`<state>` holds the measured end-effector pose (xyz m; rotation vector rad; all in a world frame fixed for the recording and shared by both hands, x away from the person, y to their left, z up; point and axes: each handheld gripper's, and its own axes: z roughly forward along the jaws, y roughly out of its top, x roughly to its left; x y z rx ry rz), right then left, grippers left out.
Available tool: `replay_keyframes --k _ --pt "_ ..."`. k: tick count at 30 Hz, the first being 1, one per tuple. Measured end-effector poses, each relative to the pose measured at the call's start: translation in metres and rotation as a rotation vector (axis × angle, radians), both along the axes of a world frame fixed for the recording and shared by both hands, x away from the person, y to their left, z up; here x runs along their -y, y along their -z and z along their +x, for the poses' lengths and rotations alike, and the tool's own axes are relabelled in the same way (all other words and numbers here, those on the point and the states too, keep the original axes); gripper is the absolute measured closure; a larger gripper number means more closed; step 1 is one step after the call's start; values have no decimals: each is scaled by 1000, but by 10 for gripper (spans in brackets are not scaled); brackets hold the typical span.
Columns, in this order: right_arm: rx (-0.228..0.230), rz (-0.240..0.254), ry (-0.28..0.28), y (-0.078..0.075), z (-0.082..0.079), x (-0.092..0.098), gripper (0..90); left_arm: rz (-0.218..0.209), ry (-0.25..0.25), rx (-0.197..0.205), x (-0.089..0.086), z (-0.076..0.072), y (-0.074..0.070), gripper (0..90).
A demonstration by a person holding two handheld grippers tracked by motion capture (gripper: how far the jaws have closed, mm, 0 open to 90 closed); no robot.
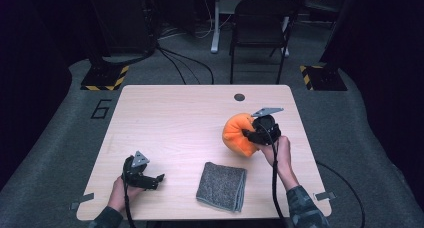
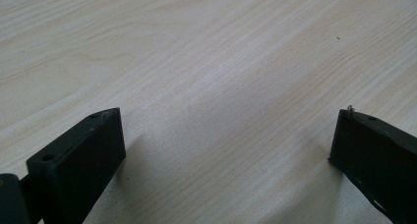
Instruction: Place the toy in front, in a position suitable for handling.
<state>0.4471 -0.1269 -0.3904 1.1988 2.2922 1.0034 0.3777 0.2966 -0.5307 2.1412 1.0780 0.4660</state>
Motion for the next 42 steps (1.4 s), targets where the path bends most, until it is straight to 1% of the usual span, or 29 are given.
replay_keyframes --k 1,2,4,6,7,8,9,10,11,12,13,15,17,19,21,22,24,27,28,30,31,32,33,35,36,38,39,40,42 --pt "-5 5 16 0 0 -1 678 0 0 0 0 0 0 0" --pt "-5 5 16 0 0 -1 678 0 0 0 0 0 0 0" --pt "-16 20 76 1 1 -7 673 0 0 0 0 0 0 0" --pt "-13 22 95 2 2 -11 673 2 1 1 0 0 0 0" --pt "-24 36 115 2 2 -13 667 0 0 0 0 0 0 0" --pt "-24 36 115 2 2 -13 667 0 0 0 0 0 0 0" --pt "-27 39 135 3 2 -16 662 0 -1 0 0 0 0 0" --pt "-17 37 148 4 3 -19 658 0 -1 0 0 0 0 0" --pt "-19 41 166 5 3 -21 656 1 0 0 0 0 0 0" --pt "-15 55 202 7 3 -25 652 0 -1 0 0 0 0 0" --pt "-20 62 217 8 4 -28 652 0 -1 0 0 0 0 0" --pt "-20 68 220 10 5 -29 650 0 0 0 0 0 0 0" --pt "-19 77 260 14 6 -35 649 0 -1 0 0 0 0 0" --pt "-15 80 266 15 6 -36 647 2 0 1 0 0 0 0" --pt "-28 85 295 20 7 -42 626 2 0 1 0 0 0 0" --pt "-23 94 309 22 6 -43 623 0 -1 0 0 0 0 0" --pt "-19 98 313 24 6 -44 621 1 0 0 0 0 0 0" --pt "-22 100 344 30 6 -51 620 1 -1 0 0 0 0 0" --pt "-16 109 355 32 6 -52 619 1 0 1 0 0 0 0" --pt "-13 100 366 35 6 -55 616 0 -1 0 0 0 0 0" --pt "-7 88 374 39 6 -59 603 0 -1 0 0 0 0 0" --pt "-7 88 374 39 6 -59 603 2 0 1 0 0 0 0" --pt "-14 74 382 47 7 -61 589 2 0 1 0 0 0 0" --pt "-33 70 391 58 9 -61 574 0 -1 0 0 0 0 0" --pt "-31 71 394 62 9 -61 566 2 0 1 0 0 0 0" --pt "-23 75 394 63 8 -61 555 3 1 1 0 0 0 0" --pt "-13 72 385 64 8 -61 495 2 0 1 0 0 0 0" --pt "-13 72 385 64 8 -61 495 3 1 2 0 0 0 0" --pt "-5 61 381 62 7 -62 408 0 -1 0 0 0 0 0"
